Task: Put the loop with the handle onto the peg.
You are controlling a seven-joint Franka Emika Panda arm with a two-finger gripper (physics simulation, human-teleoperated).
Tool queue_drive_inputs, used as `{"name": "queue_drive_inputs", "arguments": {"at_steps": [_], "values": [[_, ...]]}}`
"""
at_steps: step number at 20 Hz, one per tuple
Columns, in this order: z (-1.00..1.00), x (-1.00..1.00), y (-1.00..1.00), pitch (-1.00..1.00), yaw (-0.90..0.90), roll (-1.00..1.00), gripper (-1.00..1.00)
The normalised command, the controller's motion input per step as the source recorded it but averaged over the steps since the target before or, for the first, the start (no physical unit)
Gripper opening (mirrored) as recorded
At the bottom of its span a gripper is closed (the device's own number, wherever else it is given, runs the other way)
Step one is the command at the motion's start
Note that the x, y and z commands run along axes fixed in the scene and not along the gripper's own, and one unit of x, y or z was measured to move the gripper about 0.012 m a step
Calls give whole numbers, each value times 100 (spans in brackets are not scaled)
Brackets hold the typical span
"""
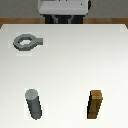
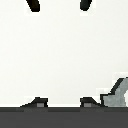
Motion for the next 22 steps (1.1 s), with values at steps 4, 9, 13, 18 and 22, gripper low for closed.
{"name": "queue_drive_inputs", "arguments": {"at_steps": [4,9,13,18,22], "values": [[0,0,0,0,0,0,100],[0,0,-40,0,0,0,100],[0,0,-100,0,0,0,100],[0,0,-40,0,0,0,100],[0,0,0,0,0,0,100]]}}
